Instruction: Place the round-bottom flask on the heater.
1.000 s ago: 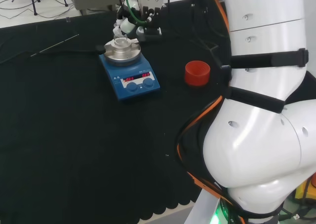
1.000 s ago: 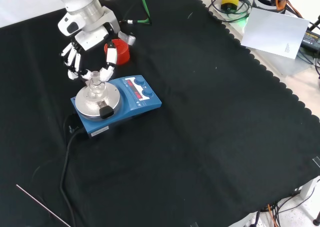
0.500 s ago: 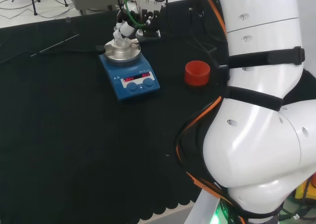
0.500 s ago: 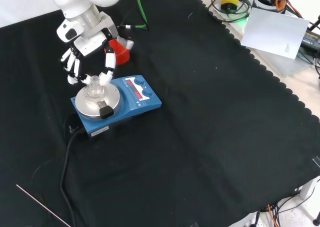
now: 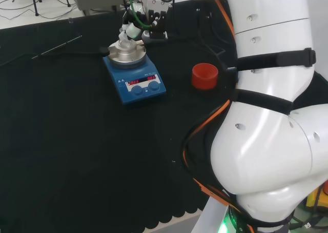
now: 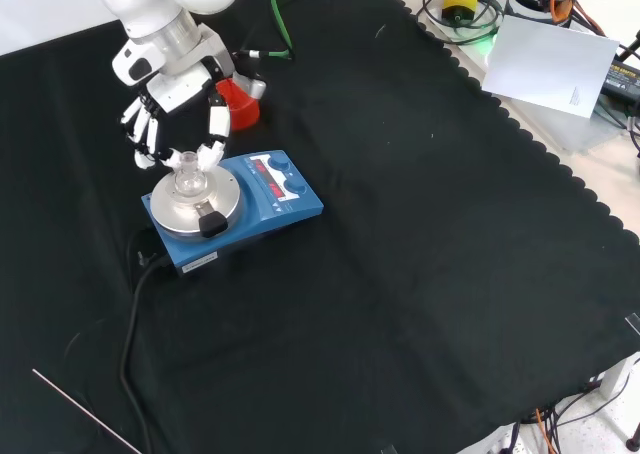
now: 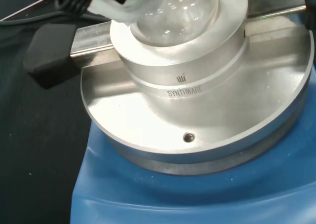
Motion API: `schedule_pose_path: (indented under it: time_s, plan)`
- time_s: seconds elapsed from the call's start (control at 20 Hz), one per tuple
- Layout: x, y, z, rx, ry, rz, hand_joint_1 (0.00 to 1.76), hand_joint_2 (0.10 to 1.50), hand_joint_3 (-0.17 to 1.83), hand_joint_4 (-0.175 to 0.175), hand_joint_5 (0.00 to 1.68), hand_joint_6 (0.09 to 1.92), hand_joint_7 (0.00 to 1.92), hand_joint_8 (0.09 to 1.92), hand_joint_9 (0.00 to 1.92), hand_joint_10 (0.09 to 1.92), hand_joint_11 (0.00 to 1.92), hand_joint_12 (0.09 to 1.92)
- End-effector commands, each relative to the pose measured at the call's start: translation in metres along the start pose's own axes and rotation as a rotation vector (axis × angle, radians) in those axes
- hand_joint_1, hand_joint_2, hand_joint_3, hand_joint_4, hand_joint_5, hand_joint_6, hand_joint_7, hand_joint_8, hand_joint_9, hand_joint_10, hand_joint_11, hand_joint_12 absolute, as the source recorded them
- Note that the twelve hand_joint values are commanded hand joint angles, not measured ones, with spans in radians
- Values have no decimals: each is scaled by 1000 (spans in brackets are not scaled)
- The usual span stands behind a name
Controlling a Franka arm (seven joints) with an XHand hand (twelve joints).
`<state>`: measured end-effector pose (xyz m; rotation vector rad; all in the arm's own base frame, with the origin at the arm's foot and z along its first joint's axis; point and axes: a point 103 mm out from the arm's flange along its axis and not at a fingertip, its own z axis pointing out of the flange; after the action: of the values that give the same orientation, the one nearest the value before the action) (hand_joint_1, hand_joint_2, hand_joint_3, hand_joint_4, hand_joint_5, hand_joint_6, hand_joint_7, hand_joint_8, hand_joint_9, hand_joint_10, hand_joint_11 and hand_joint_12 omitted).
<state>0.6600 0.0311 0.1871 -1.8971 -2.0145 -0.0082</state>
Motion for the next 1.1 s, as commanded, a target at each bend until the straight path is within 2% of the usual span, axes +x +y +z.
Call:
schedule_pose_path:
  time_s: [0.05, 0.1, 0.15, 0.25, 0.55, 0.7, 0.85, 1.1]
  plan:
    - [-1, 0, 0, 6, 19, 0, 899, 954, 328, 60, 796, 1012, 474, 573, 580, 562, 191, 1327]
    - [-1, 0, 0, 5, 17, 1, 879, 893, 417, 24, 759, 935, 466, 573, 574, 562, 186, 1327]
    - [-1, 0, -1, 7, 17, 1, 868, 839, 505, 6, 731, 886, 458, 576, 570, 565, 181, 1327]
    - [-2, -1, -1, 8, 15, 4, 859, 781, 592, -7, 690, 839, 447, 578, 565, 568, 175, 1326]
    - [-2, -5, -4, -14, 12, 2, 851, 727, 643, -14, 565, 761, 423, 582, 553, 574, 156, 1332]
    - [-3, -10, -10, -34, 15, 5, 839, 676, 680, -19, 417, 551, 394, 606, 538, 595, 142, 1342]
    - [-5, -15, -17, -45, 16, 14, 826, 649, 690, -15, 357, 327, 377, 624, 525, 612, 133, 1347]
    - [-13, -28, -29, -62, 15, 26, 817, 644, 678, -11, 341, 190, 371, 632, 512, 624, 121, 1354]
